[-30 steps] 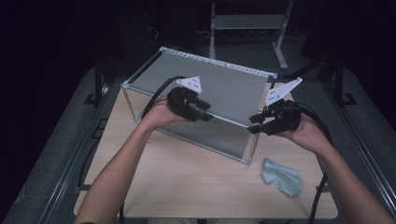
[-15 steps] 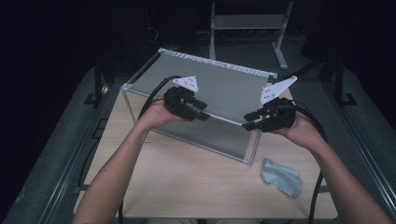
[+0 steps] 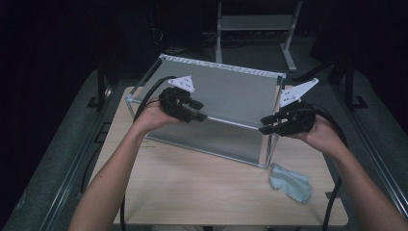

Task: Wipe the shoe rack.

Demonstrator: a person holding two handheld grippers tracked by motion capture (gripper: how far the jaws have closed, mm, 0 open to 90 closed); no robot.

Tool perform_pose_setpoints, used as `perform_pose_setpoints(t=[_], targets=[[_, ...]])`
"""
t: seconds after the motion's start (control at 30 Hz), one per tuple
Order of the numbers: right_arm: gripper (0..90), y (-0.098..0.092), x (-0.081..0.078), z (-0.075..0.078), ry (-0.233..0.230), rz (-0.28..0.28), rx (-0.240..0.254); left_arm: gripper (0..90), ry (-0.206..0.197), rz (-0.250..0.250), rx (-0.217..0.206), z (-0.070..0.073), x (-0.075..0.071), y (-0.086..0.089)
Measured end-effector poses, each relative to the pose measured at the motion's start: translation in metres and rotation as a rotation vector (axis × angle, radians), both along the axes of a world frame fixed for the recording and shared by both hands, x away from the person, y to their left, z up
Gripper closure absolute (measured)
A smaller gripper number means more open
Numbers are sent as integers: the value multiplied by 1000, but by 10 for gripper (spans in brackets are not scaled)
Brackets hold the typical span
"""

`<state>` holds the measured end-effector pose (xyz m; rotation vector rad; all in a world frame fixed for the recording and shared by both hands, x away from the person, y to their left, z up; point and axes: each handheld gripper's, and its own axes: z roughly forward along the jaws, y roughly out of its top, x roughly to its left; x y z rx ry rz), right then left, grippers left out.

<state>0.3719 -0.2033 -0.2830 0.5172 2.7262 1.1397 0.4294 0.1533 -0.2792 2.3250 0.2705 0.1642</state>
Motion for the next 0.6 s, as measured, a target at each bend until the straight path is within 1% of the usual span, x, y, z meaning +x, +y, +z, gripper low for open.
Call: perform_pose_setpoints(t=[0.03, 0.07, 0.13, 0.17, 0.27, 0.33, 0.4, 0.43, 0.47, 0.5, 0.6], targets=[[616, -2, 1, 0, 2, -3, 3, 510, 10, 3, -23, -1, 1, 2], [616, -3, 1, 0, 8, -7, 6, 521, 22, 2, -29, -1, 1, 2], [615, -6, 2, -1, 7, -7, 8, 522, 31, 2, -30, -2, 0, 0], [614, -7, 1, 0, 13, -15, 5, 521, 35, -1, -32, -2, -1, -1], [608, -14, 3, 0, 12, -25, 3, 521, 44, -21, -29, -1, -5, -6], [601, -17, 4, 0, 15, -33, 4, 521, 44, -37, -24, 0, -8, -9], [597, -20, 4, 0, 18, -52, 2, 522, 32, -49, -13, 1, -11, -10], [595, -20, 4, 1, 14, -53, -2, 520, 25, -43, -12, 2, -12, -9], [589, -19, 4, 2, 10, -52, -17, 508, 15, -34, -8, 3, -12, -7], [577, -16, 4, 4, 5, -52, -28, 505, 12, -25, -12, 4, -11, -3], [571, -5, 3, 7, -18, -27, -20, 508, 13, -1, -10, 5, -8, 6]])
